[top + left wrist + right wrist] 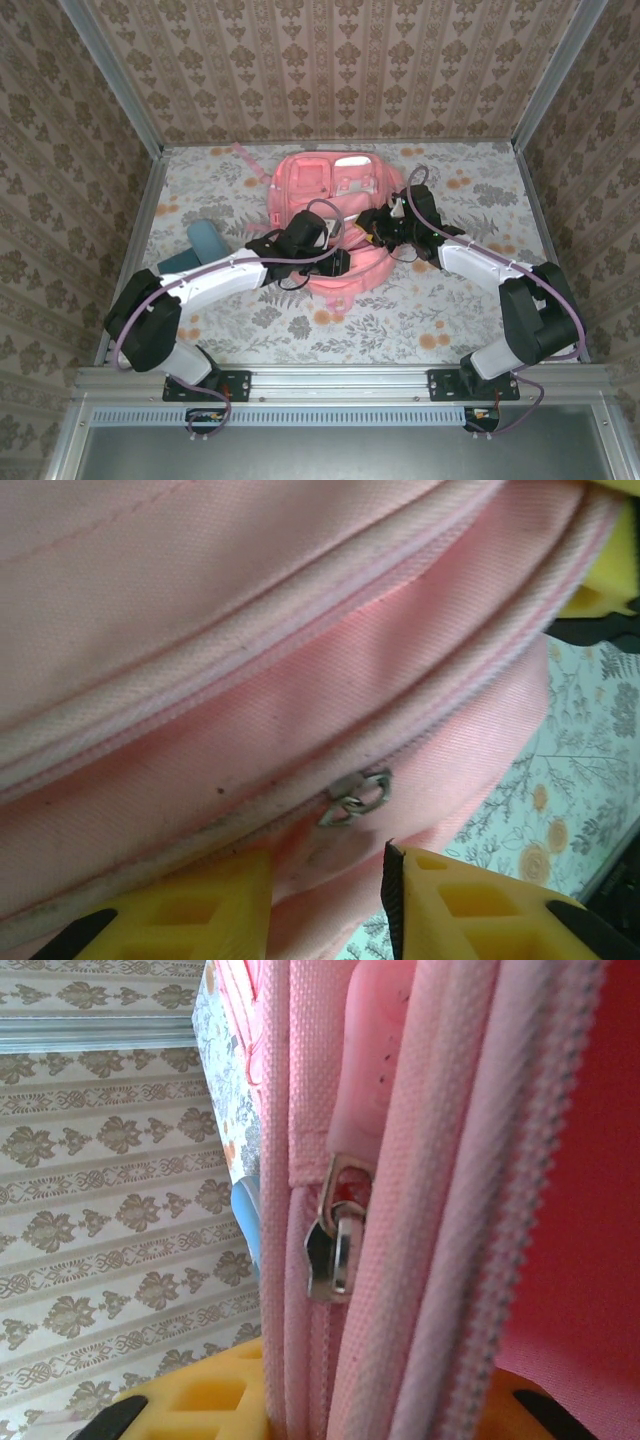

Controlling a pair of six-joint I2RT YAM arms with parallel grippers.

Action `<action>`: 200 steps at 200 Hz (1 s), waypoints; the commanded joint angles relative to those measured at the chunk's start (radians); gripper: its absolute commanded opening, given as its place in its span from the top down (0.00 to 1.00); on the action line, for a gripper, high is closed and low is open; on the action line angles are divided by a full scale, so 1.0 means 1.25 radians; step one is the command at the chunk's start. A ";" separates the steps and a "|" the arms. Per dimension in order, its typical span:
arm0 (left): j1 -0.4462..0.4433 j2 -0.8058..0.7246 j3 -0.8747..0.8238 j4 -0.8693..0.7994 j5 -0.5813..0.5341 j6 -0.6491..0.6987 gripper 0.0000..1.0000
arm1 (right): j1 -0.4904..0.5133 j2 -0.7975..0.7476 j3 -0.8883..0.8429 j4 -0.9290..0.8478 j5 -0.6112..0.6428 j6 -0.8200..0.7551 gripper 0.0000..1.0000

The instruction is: Pack the student bag

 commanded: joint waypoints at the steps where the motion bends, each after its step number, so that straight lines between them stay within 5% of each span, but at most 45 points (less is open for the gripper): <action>1: -0.002 0.008 0.001 -0.001 -0.039 -0.002 0.64 | 0.012 -0.021 0.028 0.027 -0.028 0.010 0.75; 29: 0.000 -0.003 -0.007 0.001 -0.057 0.005 0.56 | 0.013 -0.027 0.021 0.024 -0.024 0.009 0.75; 60: 0.000 0.014 -0.006 0.046 -0.011 -0.003 0.76 | 0.012 -0.026 0.020 0.025 -0.019 0.011 0.77; 106: 0.002 -0.012 -0.007 -0.010 -0.073 0.033 1.00 | 0.011 -0.053 0.014 -0.036 0.025 -0.016 0.82; 150: 0.021 -0.066 -0.058 -0.061 -0.129 0.083 1.00 | -0.033 -0.139 -0.025 -0.111 0.102 -0.061 0.90; 200: 0.091 -0.103 -0.130 -0.004 -0.105 0.110 1.00 | -0.103 -0.164 -0.045 -0.121 0.054 -0.098 0.90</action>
